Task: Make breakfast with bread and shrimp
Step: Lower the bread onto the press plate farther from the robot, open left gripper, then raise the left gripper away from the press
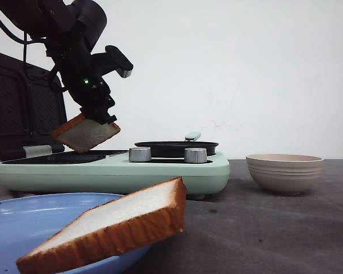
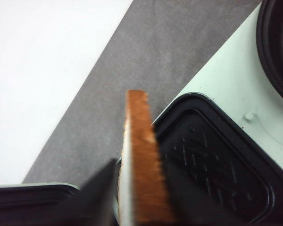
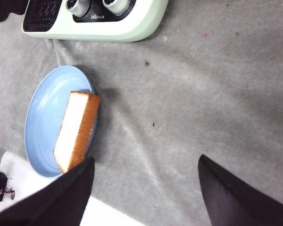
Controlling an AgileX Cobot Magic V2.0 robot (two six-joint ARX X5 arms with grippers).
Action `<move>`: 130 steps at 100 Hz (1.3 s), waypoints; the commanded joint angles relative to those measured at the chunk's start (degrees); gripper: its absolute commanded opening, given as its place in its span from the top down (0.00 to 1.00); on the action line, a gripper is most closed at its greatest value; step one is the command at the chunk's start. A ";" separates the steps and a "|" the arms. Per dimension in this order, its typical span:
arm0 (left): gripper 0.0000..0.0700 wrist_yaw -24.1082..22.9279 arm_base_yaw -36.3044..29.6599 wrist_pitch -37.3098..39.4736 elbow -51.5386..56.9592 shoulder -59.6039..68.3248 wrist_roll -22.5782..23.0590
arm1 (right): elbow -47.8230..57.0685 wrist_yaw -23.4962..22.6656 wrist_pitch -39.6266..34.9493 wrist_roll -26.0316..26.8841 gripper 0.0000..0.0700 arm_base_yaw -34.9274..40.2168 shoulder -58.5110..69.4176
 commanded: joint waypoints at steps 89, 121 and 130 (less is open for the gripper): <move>0.08 0.72 -0.31 -4.35 4.48 1.36 -14.67 | 0.90 0.17 0.39 -0.87 0.38 0.15 0.35; 0.08 6.27 -0.24 -14.47 13.57 1.25 -26.27 | 0.90 0.15 0.39 -1.14 0.38 0.15 0.35; 0.08 7.76 -0.24 -19.12 17.31 0.96 -30.01 | 0.90 0.13 0.39 -1.14 0.38 0.15 0.33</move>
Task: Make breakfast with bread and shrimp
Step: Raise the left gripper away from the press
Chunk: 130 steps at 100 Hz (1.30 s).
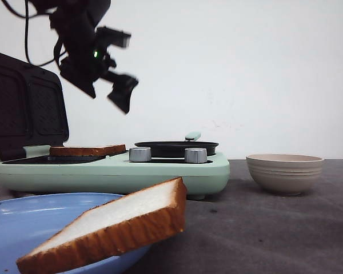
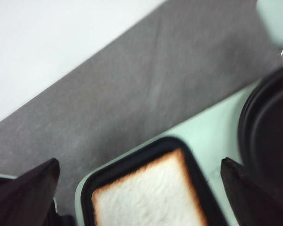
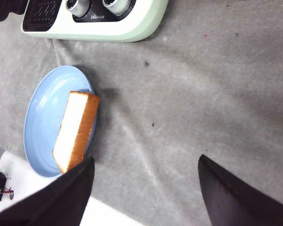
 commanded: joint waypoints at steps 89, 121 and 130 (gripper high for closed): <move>0.10 19.67 12.52 -19.26 -2.10 -29.31 -19.50 | 0.90 -2.51 0.44 1.14 0.38 0.15 0.35; 0.10 22.88 17.22 -3.52 -30.80 -51.98 -26.16 | 0.83 -4.13 0.46 2.67 0.38 0.33 0.39; 0.10 22.93 17.29 -2.86 -37.31 -57.96 -27.34 | 0.76 -4.09 0.55 2.89 0.38 1.79 0.42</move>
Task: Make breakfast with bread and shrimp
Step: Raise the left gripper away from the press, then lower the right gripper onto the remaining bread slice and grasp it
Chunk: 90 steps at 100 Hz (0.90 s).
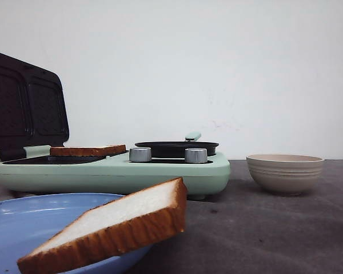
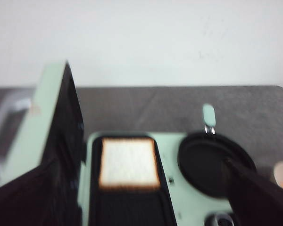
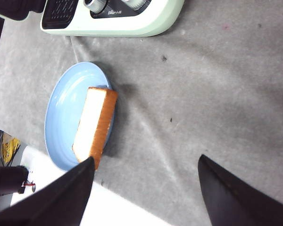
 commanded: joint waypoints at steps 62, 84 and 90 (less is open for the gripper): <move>0.10 0.11 0.02 -10.12 -15.61 -24.00 -5.18 | -4.09 0.48 25.81 14.14 0.38 25.70 17.90; 0.10 -0.04 0.02 -12.22 -15.61 -26.71 -5.22 | -4.09 0.39 35.50 16.15 0.38 32.63 30.56; 0.10 -0.07 0.02 -12.59 -15.61 -27.32 -5.22 | -4.09 0.07 37.75 16.17 0.38 33.97 32.92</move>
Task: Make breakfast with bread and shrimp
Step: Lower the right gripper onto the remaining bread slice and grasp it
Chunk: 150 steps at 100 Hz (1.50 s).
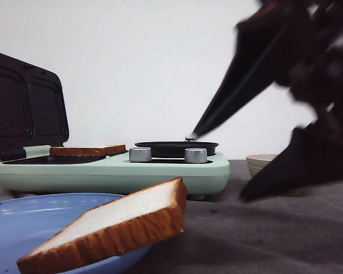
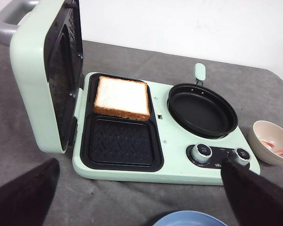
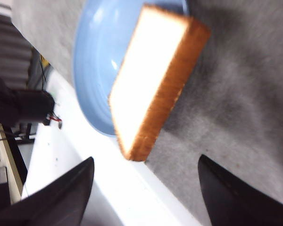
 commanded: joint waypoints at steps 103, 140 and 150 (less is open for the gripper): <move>0.10 -0.11 0.02 -2.34 0.39 -1.86 0.09 | 0.24 -1.14 15.91 3.80 0.72 6.95 15.02; 0.10 -0.52 0.02 -2.36 0.39 -1.86 0.09 | 0.28 -2.45 23.32 6.88 1.00 6.97 14.84; 0.10 -0.52 0.02 -2.36 0.39 -1.86 0.07 | 0.33 -3.04 26.82 9.11 1.00 6.97 14.51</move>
